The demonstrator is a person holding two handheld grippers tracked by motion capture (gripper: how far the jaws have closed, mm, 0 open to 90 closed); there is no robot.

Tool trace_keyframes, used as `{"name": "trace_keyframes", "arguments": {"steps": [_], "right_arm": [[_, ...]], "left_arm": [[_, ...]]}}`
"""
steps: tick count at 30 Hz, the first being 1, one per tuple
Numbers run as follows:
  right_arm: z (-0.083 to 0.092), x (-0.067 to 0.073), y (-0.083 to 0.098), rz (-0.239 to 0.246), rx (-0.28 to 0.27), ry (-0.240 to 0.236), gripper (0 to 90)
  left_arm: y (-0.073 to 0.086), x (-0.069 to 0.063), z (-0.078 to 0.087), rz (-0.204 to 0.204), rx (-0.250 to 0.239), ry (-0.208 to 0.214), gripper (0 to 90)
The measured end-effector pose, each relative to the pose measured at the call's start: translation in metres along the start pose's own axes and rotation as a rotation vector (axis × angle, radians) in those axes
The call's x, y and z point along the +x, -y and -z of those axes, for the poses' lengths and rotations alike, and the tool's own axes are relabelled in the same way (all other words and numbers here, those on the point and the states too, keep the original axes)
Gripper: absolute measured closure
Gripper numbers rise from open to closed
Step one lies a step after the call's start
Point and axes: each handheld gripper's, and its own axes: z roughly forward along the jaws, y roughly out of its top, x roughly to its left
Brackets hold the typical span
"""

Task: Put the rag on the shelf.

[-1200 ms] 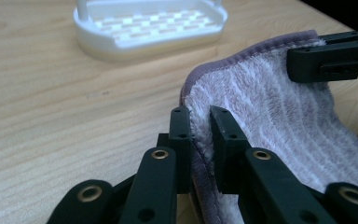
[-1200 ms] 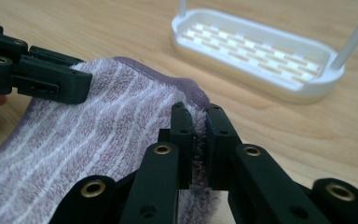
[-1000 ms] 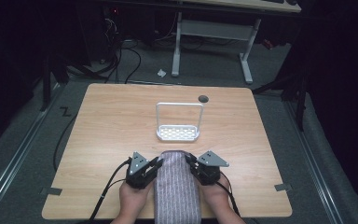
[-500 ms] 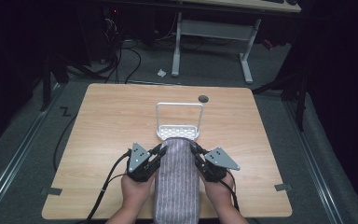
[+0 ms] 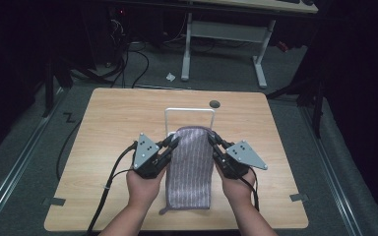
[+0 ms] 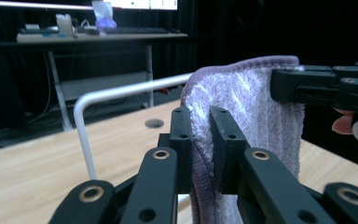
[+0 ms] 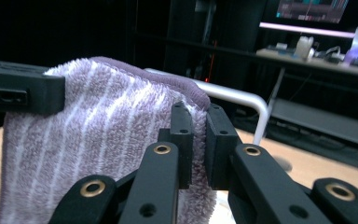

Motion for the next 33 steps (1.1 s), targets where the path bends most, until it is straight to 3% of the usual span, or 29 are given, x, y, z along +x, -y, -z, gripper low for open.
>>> {"name": "trace_keyframes", "arguments": {"steps": [4,11,25,33], "right_arm": [[0.0,0.0,-0.016,0.007,-0.033,0.005,83.8],[-0.001,-0.002,-0.034,0.008,-0.068,0.004,83.8],[-0.009,-0.016,-0.065,0.015,-0.097,0.022,83.8],[-0.02,-0.028,-0.076,0.004,-0.096,0.032,83.8]], "left_arm": [[-0.015,0.003,0.0,0.0,-0.047,-0.008,80.6],[-0.03,0.007,-0.001,-0.006,-0.077,-0.019,80.7],[-0.061,0.013,-0.016,-0.096,-0.084,-0.045,80.6],[-0.075,0.023,-0.031,-0.067,-0.092,-0.036,80.5]]}}
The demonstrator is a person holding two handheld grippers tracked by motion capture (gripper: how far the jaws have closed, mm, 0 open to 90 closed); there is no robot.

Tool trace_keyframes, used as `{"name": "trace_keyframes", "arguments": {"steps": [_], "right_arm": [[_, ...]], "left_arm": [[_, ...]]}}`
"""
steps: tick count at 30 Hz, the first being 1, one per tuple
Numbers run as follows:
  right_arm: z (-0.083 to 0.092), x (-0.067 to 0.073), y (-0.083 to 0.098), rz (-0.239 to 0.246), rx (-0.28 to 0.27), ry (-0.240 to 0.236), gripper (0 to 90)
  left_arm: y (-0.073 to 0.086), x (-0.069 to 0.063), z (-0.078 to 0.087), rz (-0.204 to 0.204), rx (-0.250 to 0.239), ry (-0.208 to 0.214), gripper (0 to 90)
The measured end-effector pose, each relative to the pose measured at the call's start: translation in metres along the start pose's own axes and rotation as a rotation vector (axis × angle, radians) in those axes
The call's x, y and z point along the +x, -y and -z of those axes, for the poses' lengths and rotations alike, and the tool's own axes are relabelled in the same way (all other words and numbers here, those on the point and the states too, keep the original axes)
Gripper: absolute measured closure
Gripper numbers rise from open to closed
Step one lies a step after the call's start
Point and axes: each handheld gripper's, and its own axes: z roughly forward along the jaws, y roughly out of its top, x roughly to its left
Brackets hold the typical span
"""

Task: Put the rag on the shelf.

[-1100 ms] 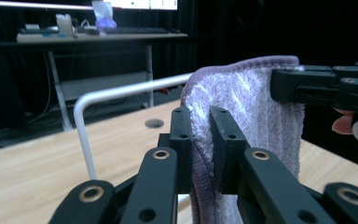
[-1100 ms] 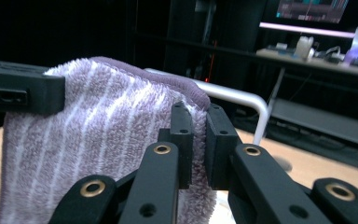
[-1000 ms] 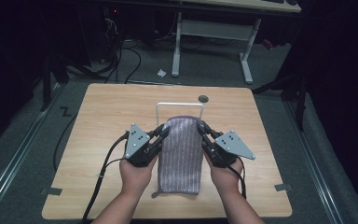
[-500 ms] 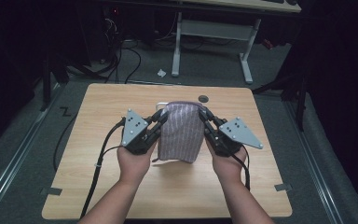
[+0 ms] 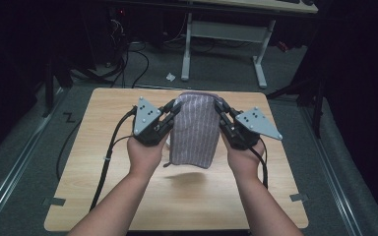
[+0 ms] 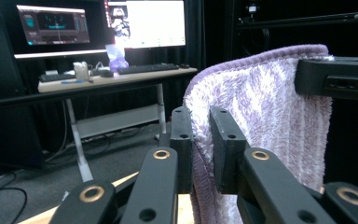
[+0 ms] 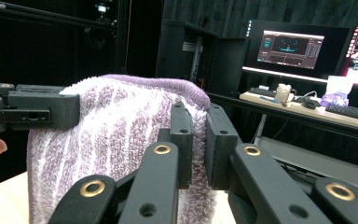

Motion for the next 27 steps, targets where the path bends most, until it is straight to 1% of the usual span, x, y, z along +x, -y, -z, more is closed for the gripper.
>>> {"name": "trace_keyframes", "arguments": {"steps": [2,3,4,6,7,8,9,10,11,12,13,14,15,16,17,18,19,20,22,23,24,26,27], "right_arm": [[-0.006,-0.007,-0.007,-0.013,0.001,-0.006,83.9],[-0.008,-0.008,-0.009,-0.006,0.001,-0.003,83.8],[-0.01,-0.01,-0.01,-0.005,0.0,0.002,83.9],[-0.013,-0.011,-0.012,-0.004,-0.005,0.009,83.9],[-0.018,-0.015,-0.015,0.004,-0.007,0.012,83.8],[-0.018,-0.015,-0.015,0.004,-0.007,0.012,83.8],[-0.021,-0.016,-0.015,0.002,-0.005,0.011,83.9],[-0.025,-0.018,-0.014,0.002,-0.012,0.01,83.8],[-0.033,-0.021,-0.01,-0.009,-0.01,0.011,83.8],[-0.033,-0.021,-0.01,-0.009,-0.01,0.011,83.8],[-0.043,-0.024,-0.005,-0.027,-0.001,0.008,83.8],[-0.043,-0.024,-0.005,-0.027,-0.001,0.008,83.8],[-0.052,-0.026,-0.002,-0.04,0.008,0.004,83.8],[-0.057,-0.028,0.0,-0.048,0.009,0.002,83.8],[-0.057,-0.028,0.0,-0.048,0.009,0.002,83.8],[-0.069,-0.031,0.003,-0.057,0.026,0.0,83.8],[-0.069,-0.031,0.003,-0.057,0.026,0.0,83.8],[-0.075,-0.033,0.004,-0.053,0.036,-0.001,83.8],[-0.084,-0.037,0.004,-0.053,0.042,-0.002,83.7],[-0.093,-0.039,0.005,-0.047,0.047,0.001,83.7],[-0.093,-0.039,0.005,-0.047,0.047,0.001,83.7],[-0.102,-0.042,0.005,-0.036,0.055,0.007,83.7],[-0.106,-0.044,0.005,-0.037,0.06,0.007,83.7]], "left_arm": [[-0.003,0.003,-0.004,-0.002,0.002,0.001,80.5],[-0.005,0.004,-0.007,-0.003,0.002,0.003,80.5],[-0.007,0.006,-0.009,-0.019,-0.008,0.003,80.5],[-0.009,0.009,-0.013,-0.038,-0.027,0.011,80.5],[-0.01,0.013,-0.02,-0.044,-0.019,0.003,80.4],[-0.01,0.013,-0.02,-0.044,-0.019,0.003,80.4],[-0.011,0.015,-0.023,-0.049,-0.016,-0.003,80.4],[-0.01,0.017,-0.026,-0.044,-0.004,-0.005,80.5],[-0.01,0.02,-0.03,-0.05,-0.004,-0.019,80.5],[-0.009,0.022,-0.033,-0.051,-0.007,-0.021,80.5],[-0.008,0.025,-0.036,-0.037,0.0,-0.022,80.5],[-0.007,0.027,-0.039,-0.028,0.01,-0.03,80.5],[-0.006,0.029,-0.043,-0.025,0.012,-0.041,80.5],[-0.005,0.03,-0.047,-0.023,0.018,-0.051,80.5],[-0.004,0.033,-0.051,-0.027,0.028,-0.059,80.5],[-0.003,0.036,-0.056,-0.025,0.037,-0.068,80.5],[-0.002,0.039,-0.059,-0.022,0.049,-0.074,80.5],[-0.001,0.043,-0.062,-0.017,0.047,-0.075,80.5],[0.0,0.05,-0.068,-0.021,0.047,-0.076,80.5],[0.0,0.053,-0.071,-0.029,0.054,-0.08,80.5],[-0.001,0.056,-0.075,-0.037,0.062,-0.086,80.5],[-0.002,0.061,-0.082,-0.05,0.069,-0.091,80.5],[-0.002,0.064,-0.086,-0.052,0.074,-0.092,80.5]]}}
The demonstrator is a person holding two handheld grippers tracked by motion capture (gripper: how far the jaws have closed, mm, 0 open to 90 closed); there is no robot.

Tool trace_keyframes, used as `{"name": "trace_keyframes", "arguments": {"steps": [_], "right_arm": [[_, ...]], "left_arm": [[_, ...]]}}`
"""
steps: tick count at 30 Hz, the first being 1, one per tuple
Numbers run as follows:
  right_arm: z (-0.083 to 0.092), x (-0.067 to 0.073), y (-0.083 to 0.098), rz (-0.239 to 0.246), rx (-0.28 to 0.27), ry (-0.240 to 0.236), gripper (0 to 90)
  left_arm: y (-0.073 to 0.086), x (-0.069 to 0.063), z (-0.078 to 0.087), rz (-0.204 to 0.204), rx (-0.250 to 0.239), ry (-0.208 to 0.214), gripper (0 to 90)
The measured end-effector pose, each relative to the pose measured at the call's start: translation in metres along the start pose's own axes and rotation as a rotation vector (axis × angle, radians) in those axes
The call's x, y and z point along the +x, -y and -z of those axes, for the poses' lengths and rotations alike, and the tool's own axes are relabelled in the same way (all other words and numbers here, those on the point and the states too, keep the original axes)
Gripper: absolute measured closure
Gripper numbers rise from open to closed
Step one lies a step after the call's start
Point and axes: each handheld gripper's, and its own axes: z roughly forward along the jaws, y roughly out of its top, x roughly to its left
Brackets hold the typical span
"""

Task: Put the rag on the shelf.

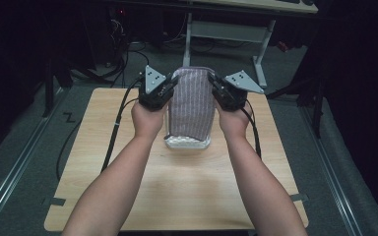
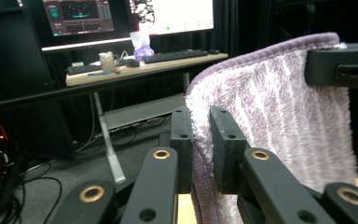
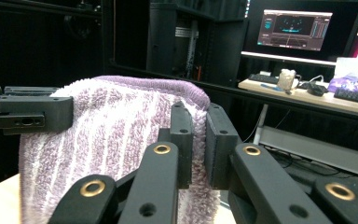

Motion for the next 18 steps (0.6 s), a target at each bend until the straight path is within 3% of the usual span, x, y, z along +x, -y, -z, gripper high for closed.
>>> {"name": "trace_keyframes", "arguments": {"steps": [3,5,10,13,14,16,18], "right_arm": [[-0.018,-0.009,0.001,0.014,0.039,0.001,83.6],[-0.023,-0.011,0.002,0.01,0.052,0.003,83.6],[-0.043,-0.016,0.009,0.019,0.115,0.019,83.6],[-0.055,-0.018,0.016,0.032,0.163,0.026,82.8],[-0.063,-0.02,0.022,0.018,0.21,0.021,80.7],[-0.066,-0.021,0.024,0.01,0.227,0.017,79.4],[-0.072,-0.022,0.031,-0.022,0.272,0.004,71.5]], "left_arm": [[0.001,0.006,-0.013,-0.017,0.027,-0.015,80.4],[0.003,0.009,-0.021,-0.007,0.044,-0.016,80.4],[0.014,0.02,-0.04,0.092,0.091,-0.008,79.9],[0.022,0.024,-0.048,0.095,0.135,-0.015,79.3],[0.026,0.026,-0.05,0.107,0.161,-0.012,78.5],[0.031,0.03,-0.054,0.144,0.21,-0.009,77.4],[0.035,0.035,-0.056,0.196,0.247,0.007,70.1]]}}
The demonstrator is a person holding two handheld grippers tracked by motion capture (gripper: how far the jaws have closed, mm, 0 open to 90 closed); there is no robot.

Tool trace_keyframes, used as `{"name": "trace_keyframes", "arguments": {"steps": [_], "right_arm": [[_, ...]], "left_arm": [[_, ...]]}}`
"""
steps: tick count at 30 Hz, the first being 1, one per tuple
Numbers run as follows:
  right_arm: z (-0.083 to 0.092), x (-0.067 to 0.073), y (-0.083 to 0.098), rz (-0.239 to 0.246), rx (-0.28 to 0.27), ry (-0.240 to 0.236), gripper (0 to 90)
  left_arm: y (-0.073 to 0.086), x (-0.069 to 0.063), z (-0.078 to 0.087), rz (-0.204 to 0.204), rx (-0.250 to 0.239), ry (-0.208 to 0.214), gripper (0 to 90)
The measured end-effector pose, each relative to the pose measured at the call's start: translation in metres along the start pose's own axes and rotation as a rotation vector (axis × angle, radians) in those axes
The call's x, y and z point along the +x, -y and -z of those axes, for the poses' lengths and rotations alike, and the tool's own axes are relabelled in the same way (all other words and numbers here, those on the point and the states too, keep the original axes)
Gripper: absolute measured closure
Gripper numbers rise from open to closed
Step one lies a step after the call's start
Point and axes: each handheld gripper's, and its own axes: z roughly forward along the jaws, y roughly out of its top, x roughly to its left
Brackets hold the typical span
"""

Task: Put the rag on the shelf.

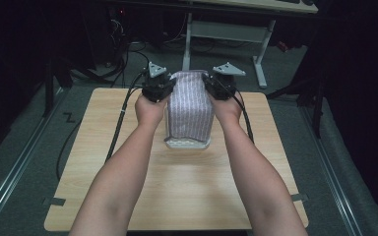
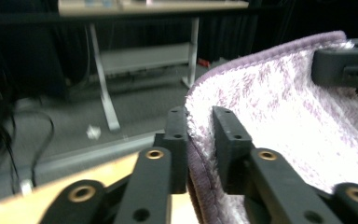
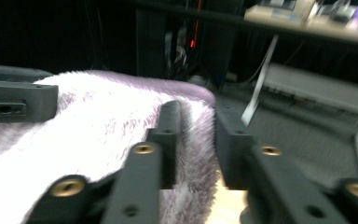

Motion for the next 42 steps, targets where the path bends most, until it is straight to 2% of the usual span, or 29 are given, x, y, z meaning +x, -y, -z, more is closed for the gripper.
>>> {"name": "trace_keyframes", "arguments": {"steps": [1,2,3,7,10,17,21,28,31,37,39,42], "right_arm": [[-0.005,-0.001,0.003,-0.013,0.027,-0.01,62.6],[-0.005,-0.001,0.003,-0.013,0.027,-0.01,62.6],[-0.006,-0.002,0.005,-0.017,0.035,-0.017,59.5],[0.001,0.0,0.008,0.001,0.033,-0.011,57.1],[0.007,0.001,0.008,0.023,0.023,0.0,56.9],[0.025,0.001,0.012,0.02,0.005,-0.003,53.9],[0.036,0.002,0.016,0.02,-0.01,-0.014,52.2],[0.055,0.006,0.015,0.036,-0.021,-0.037,52.3],[0.069,0.013,0.018,0.053,-0.036,-0.042,52.4],[0.083,0.022,0.024,0.076,-0.048,-0.04,52.4],[0.094,0.025,0.029,0.089,-0.059,-0.044,52.5],[0.103,0.026,0.032,0.078,-0.064,-0.056,52.4]], "left_arm": [[0.001,0.002,-0.001,0.01,0.011,0.006,61.3],[0.002,0.003,-0.001,0.015,0.03,0.02,61.3],[0.003,0.004,0.0,0.005,0.039,0.015,60.6],[0.006,0.004,0.009,-0.001,0.027,0.016,54.7],[0.005,0.0,0.018,-0.008,0.003,0.016,54.2],[0.003,-0.009,0.035,-0.032,-0.035,0.013,51.2],[0.004,-0.012,0.047,-0.054,-0.044,0.006,51.4],[0.008,-0.012,0.067,-0.069,-0.062,0.001,51.5],[0.011,-0.012,0.078,-0.069,-0.081,0.005,52.0],[0.021,-0.012,0.094,-0.07,-0.089,0.018,52.1],[0.026,-0.012,0.1,-0.088,-0.085,0.008,52.1],[0.035,-0.009,0.112,-0.09,-0.087,0.012,51.9]]}}
